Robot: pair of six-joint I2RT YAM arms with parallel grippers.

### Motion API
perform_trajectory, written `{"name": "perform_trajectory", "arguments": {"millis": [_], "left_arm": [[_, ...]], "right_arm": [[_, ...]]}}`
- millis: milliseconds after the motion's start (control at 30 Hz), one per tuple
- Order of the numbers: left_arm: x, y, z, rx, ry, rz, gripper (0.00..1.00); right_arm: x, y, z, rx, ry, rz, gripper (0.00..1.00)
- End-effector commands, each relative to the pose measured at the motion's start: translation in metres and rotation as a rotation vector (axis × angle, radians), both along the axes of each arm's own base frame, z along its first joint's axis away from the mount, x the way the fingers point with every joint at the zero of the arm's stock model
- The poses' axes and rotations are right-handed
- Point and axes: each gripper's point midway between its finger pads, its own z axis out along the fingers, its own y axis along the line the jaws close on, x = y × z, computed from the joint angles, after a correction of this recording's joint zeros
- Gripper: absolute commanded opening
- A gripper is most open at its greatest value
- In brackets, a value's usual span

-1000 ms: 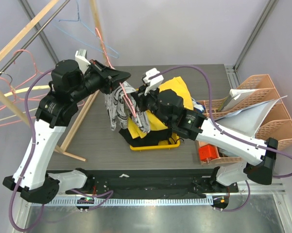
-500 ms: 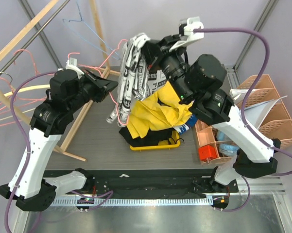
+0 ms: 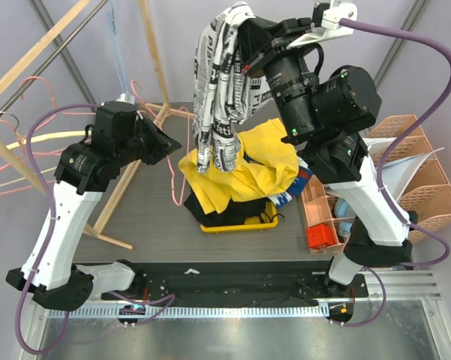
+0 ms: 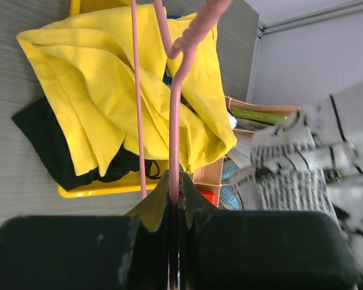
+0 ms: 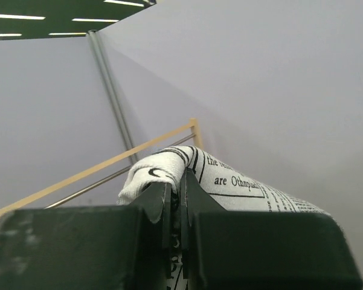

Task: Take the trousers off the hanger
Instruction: Remove the trousers from the hanger, then place the trousers into the basket

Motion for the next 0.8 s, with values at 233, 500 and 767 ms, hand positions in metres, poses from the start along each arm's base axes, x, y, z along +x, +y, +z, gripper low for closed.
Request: {"name": "perform_trajectory", "arguments": {"millis": [233,500,767], "left_arm": [[-0.023,-0.011,0.077,-0.104,-0.218,-0.147,0.00],[-0.024,0.007,0.110,-0.106,-0.339,-0.068,0.00],[-0.022,0.010,0.127,-0.112,-0.388,-0.053,0.00]], "right_arm": [[0.000,-0.083,-0.063,-0.178,0.089,-0.313,0.01],[0.060,-0.057,-0.189,-0.361,0.276,-0.374,0.01],[0.151,-0.001,-0.378,-0.567,0.612,-0.310,0.01]]}}
